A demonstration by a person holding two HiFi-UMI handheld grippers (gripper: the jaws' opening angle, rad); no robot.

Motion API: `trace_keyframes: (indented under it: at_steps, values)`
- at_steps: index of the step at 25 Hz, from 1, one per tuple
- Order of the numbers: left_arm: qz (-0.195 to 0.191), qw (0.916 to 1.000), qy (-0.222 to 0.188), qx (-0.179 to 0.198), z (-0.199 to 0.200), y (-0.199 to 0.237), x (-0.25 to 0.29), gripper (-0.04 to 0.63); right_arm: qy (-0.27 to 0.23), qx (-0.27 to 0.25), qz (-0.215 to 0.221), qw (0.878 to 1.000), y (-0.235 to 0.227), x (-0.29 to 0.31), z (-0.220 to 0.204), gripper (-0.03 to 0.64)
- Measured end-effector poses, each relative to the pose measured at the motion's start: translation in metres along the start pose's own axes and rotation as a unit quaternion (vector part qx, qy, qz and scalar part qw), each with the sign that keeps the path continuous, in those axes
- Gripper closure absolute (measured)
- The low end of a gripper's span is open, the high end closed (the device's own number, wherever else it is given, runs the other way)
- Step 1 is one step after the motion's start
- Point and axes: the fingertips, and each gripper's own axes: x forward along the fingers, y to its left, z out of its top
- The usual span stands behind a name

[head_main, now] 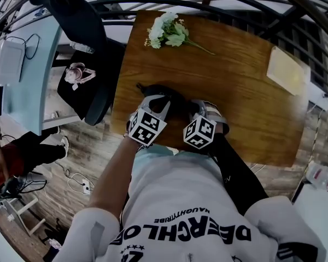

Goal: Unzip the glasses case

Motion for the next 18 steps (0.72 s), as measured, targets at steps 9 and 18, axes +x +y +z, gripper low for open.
trace_keyframes:
  at_steps: [9,18]
  values:
    - [-0.011,0.9999,-0.005,-0.008,0.002,0.000,0.000,0.543,-0.005,-0.036,0.008,0.999,-0.015,0.015,0.011,0.588]
    - [-0.031,0.9987,-0.025,-0.031,0.003,0.004,-0.002,0.572,-0.010,-0.038,0.033,0.999,-0.015,0.017,0.012,0.589]
